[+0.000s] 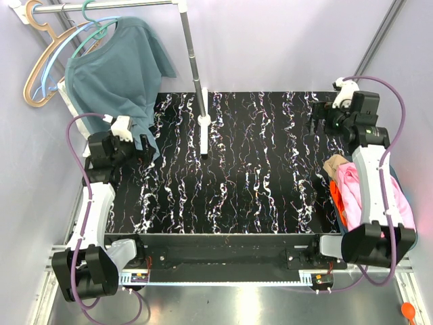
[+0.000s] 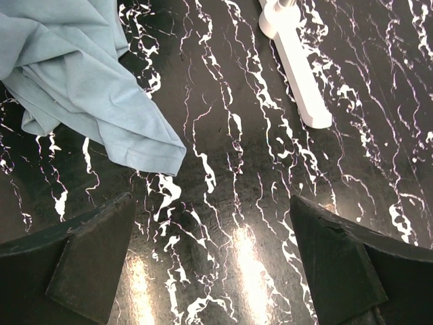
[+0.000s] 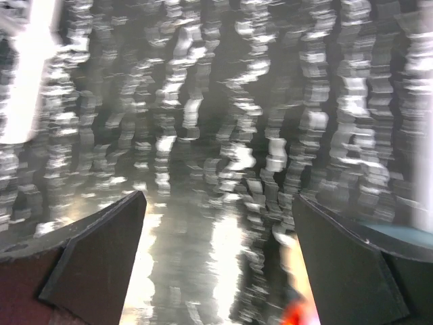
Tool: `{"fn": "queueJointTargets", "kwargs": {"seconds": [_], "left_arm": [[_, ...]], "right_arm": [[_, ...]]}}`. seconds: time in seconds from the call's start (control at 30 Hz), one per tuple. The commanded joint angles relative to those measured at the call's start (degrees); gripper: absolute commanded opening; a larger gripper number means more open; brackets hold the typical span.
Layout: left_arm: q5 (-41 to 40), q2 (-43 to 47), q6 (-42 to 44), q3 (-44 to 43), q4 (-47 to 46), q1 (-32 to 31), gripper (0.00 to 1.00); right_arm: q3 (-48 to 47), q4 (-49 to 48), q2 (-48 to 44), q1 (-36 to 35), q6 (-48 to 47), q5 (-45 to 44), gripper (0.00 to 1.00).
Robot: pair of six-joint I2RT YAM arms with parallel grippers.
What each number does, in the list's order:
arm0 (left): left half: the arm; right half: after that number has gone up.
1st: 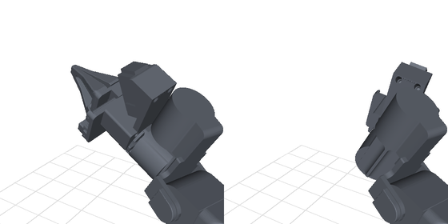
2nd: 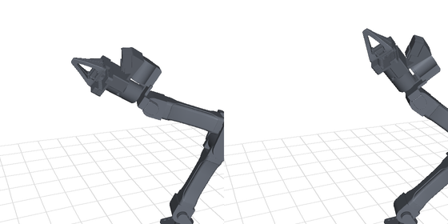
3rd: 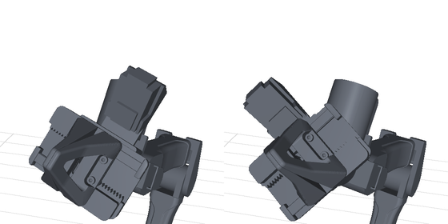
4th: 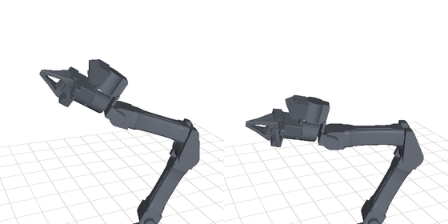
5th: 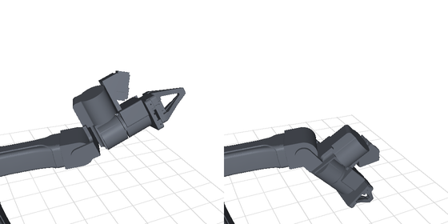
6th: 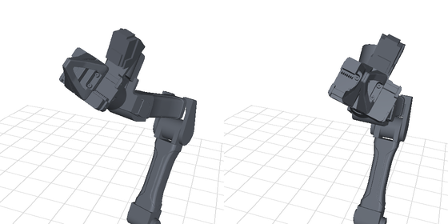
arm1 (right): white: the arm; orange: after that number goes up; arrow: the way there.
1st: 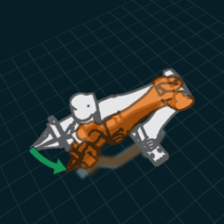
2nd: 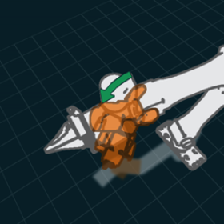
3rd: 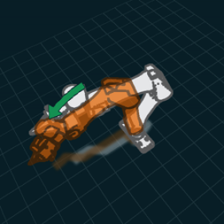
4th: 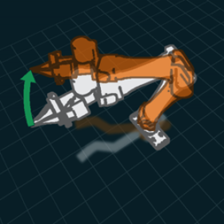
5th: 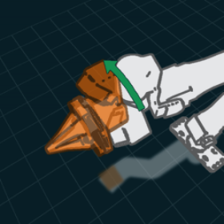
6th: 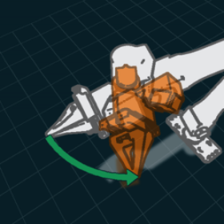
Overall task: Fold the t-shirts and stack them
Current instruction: Grab the tshirt from the pile
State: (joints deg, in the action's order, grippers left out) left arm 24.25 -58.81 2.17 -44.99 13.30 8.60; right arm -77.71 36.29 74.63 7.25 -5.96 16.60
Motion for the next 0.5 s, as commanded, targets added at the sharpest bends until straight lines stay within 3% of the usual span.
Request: {"fn": "queueJointTargets", "kwargs": {"seconds": [0.0,0.03,0.17,0.47], "left_arm": [[2.12,-0.86,2.39,-3.26,-0.03,0.28,0.99],[2.2,-1.31,2.48,-3.52,0.23,0.28,0.99],[3.78,-3.24,3.53,-3.96,0.85,0.27,0.99],[2.38,-8.33,6.7,-5.63,1.38,0.19,0.99]], "right_arm": [[-2.1,10.18,-5.72,0.14,-9.41,-19.2,0.98],[-1.66,11.16,-6.25,0.14,-10.38,-24.46,0.95],[0.8,16.6,-9.32,0.14,-13.46,-30.74,0.84],[8.36,18.99,-14.16,0.14,-19.44,-40.94,0.76]]}}
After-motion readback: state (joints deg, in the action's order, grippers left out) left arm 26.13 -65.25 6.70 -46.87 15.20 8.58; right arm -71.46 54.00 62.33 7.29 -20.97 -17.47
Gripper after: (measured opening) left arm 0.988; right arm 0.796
